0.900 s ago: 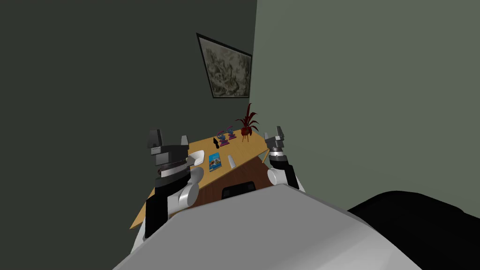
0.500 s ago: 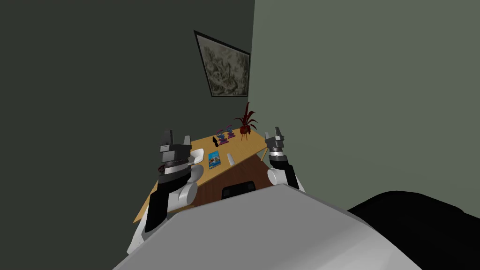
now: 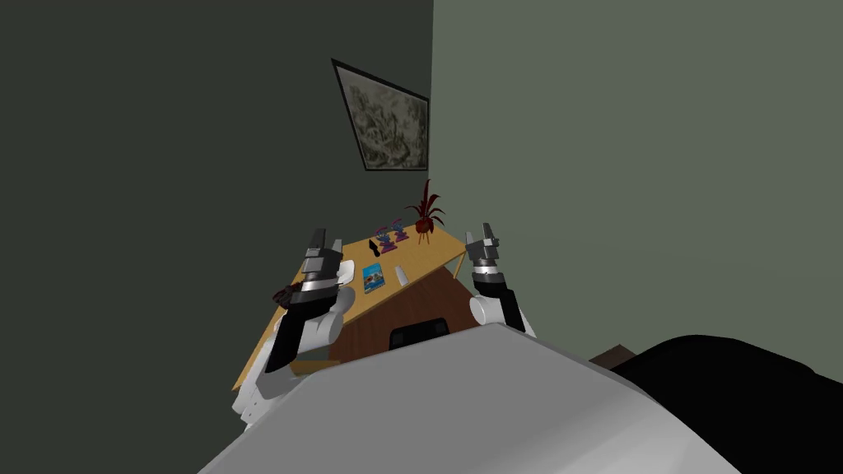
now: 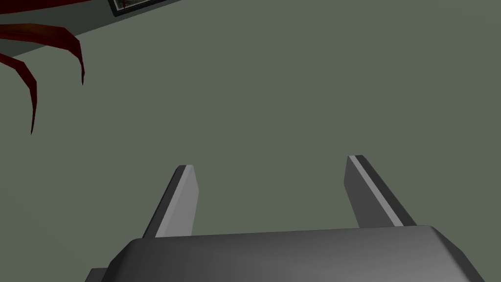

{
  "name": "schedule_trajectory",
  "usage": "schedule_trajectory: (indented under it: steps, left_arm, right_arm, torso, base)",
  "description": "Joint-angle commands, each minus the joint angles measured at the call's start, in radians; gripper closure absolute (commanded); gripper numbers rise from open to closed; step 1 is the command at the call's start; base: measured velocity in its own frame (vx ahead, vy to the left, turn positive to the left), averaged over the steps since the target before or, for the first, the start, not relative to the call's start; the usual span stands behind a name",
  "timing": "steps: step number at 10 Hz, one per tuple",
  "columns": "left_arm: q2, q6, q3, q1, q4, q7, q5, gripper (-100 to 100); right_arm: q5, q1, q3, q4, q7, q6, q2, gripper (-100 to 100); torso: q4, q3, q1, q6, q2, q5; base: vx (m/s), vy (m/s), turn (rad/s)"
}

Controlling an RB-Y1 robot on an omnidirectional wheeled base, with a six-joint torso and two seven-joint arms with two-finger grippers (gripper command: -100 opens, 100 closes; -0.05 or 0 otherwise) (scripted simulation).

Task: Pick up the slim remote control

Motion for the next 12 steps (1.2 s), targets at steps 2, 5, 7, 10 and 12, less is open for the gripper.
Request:
schedule_trajectory:
  steps: [2, 5, 7, 10, 12]
  left_arm:
    - [0.054, 0.082, 0.036, -0.076, 0.072, -0.008, -0.009, -100]
    - [0.074, 0.126, 0.051, -0.109, 0.123, -0.013, -0.012, -100]
    - [0.074, 0.126, 0.051, -0.109, 0.123, -0.013, -0.012, -100]
    - [0.074, 0.126, 0.051, -0.109, 0.123, -0.013, -0.012, -100]
    - [0.074, 0.126, 0.051, -0.109, 0.123, -0.013, -0.012, -100]
  right_arm:
    - [0.0, 0.0, 0.0, 0.0, 0.0, 0.0, 0.0, 0]
    - [0.0, 0.0, 0.0, 0.0, 0.0, 0.0, 0.0, 0]
    - [0.0, 0.0, 0.0, 0.0, 0.0, 0.0, 0.0, 0]
    - [0.0, 0.0, 0.0, 0.0, 0.0, 0.0, 0.0, 0]
    - [0.0, 0.0, 0.0, 0.0, 0.0, 0.0, 0.0, 0]
  torso:
    - [0.0, -0.001, 0.001, 0.0, -0.003, 0.0]
    - [-0.002, -0.004, 0.0, 0.0, -0.007, 0.0]
    - [-0.001, -0.004, 0.0, -0.001, -0.007, 0.0]
    - [-0.001, -0.004, -0.001, 0.0, -0.007, 0.0]
    - [-0.001, -0.004, 0.0, -0.001, -0.007, 0.0]
  base:
    - [-0.014, -0.002, -0.041]
    - [0.006, -0.008, -0.023]
    - [-0.004, 0.005, 0.015]
    - [0.007, -0.009, -0.026]
    - [0.0, 0.0, 0.0]
